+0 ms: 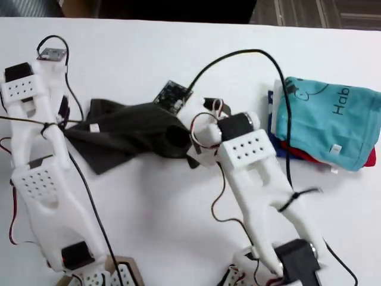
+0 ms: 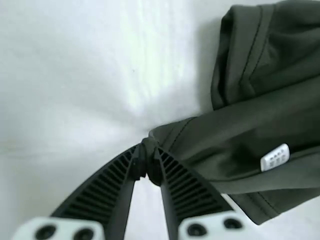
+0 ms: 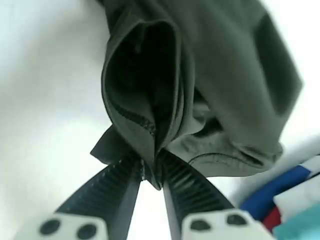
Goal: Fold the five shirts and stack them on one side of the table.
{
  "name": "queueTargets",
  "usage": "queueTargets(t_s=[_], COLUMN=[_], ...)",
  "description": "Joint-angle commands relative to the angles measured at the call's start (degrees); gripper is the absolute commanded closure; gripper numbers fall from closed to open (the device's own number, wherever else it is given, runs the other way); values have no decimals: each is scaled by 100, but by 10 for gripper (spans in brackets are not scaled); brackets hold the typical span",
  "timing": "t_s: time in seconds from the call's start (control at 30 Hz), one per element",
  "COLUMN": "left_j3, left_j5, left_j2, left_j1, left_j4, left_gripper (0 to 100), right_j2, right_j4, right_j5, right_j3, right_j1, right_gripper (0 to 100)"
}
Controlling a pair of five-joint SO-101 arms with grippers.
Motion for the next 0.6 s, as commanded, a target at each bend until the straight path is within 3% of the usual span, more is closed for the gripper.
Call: queueTargets(t_s=[0.0, 0.13, 0.3, 0.47, 0.57], left_j3=[-31, -40, -57, -31, -22], left_j5=[18, 18, 18, 18, 18], left_j2=[-53, -53, -53, -53, -53], left_j1=[35, 26, 35, 35, 35], left_j4=[0, 0, 0, 0, 0], left_gripper=[974, 974, 974, 974, 974], right_j2=[-215, 382, 1367, 1921, 1982], right_j4=[-119, -716, -927, -901, -901], right_j5=[9, 9, 9, -35, -35], right_j3=[-237, -246, -290, -290, -290], right_j1=[224, 840, 1051, 1007, 1007], right_gripper=[978, 978, 973, 843, 837])
